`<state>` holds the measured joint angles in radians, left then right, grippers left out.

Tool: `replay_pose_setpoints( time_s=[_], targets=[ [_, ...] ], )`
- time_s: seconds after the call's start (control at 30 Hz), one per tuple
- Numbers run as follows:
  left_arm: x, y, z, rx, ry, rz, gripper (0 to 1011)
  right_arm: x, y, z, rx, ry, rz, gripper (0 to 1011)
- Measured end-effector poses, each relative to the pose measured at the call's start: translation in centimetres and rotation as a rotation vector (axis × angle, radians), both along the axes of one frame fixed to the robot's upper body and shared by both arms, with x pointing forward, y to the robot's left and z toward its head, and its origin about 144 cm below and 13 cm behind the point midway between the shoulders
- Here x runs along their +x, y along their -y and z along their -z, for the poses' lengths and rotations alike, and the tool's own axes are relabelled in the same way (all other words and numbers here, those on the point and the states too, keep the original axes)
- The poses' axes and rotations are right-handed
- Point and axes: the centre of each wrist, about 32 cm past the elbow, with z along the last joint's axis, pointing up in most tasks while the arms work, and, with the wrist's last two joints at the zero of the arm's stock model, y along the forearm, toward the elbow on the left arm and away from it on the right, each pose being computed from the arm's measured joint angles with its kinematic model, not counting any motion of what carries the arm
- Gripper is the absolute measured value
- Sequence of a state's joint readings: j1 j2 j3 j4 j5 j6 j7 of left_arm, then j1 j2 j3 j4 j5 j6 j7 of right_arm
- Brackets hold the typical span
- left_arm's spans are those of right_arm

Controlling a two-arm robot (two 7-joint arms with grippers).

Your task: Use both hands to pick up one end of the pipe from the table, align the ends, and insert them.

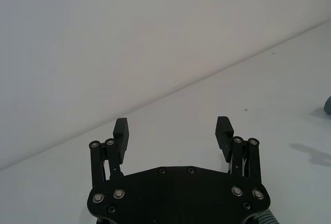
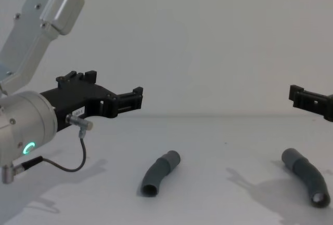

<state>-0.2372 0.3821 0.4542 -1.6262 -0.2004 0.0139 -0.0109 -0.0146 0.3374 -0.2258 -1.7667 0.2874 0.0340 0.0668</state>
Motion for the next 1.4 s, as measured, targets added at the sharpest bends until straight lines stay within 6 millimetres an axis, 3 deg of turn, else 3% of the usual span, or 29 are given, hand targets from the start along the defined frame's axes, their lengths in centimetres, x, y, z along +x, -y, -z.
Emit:
replay_pose_setpoints(
  time_s=[0.6, 1.4],
  targets=[
    [0.0, 0.0, 0.0, 0.0, 0.0, 0.0, 1001, -0.1, -0.2, -0.4, -0.016, -0.039, 0.007, 1003],
    [0.0, 0.0, 0.0, 0.0, 0.0, 0.0, 1001, 0.4, -0.4, -1.8, -0.1, -0.354, 0.074, 1003]
  ],
)
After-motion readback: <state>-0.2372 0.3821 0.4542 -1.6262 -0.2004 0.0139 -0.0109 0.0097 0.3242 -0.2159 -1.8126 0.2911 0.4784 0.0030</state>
